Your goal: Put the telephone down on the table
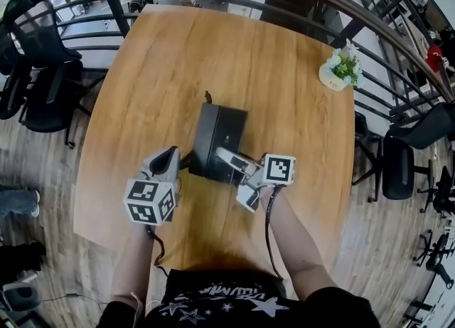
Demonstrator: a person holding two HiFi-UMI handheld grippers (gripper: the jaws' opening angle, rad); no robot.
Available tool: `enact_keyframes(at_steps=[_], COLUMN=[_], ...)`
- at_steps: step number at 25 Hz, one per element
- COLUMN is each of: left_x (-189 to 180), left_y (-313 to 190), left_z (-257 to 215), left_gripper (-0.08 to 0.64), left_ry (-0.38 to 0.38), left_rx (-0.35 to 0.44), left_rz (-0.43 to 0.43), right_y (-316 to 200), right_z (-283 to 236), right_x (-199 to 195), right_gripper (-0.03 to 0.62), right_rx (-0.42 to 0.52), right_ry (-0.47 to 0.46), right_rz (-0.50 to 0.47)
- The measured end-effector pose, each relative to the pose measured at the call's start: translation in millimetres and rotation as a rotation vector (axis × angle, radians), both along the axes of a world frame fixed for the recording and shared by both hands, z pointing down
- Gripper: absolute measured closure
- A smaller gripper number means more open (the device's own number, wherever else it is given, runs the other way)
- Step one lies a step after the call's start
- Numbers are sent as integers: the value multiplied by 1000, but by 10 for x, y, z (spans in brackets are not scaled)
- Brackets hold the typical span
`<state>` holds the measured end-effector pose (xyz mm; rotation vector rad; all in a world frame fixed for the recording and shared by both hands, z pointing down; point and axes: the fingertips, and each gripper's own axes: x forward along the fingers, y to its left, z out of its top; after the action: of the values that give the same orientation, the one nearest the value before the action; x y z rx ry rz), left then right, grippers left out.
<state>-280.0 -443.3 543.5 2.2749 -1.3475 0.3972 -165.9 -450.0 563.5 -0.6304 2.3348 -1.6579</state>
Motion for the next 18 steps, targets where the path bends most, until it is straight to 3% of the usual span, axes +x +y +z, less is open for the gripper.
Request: enact_keyframes(at_steps=[18], left_x=[-2], left_y=[-76], left_z=[218], left_gripper=[558], left_ry=[-11], left_rx=[-30], left_rz=[4], right_y=[-289], right_z=[181], right_x=[-24], right_gripper=[431], right_rx=[13], right_ry=[25], right_rz=[24])
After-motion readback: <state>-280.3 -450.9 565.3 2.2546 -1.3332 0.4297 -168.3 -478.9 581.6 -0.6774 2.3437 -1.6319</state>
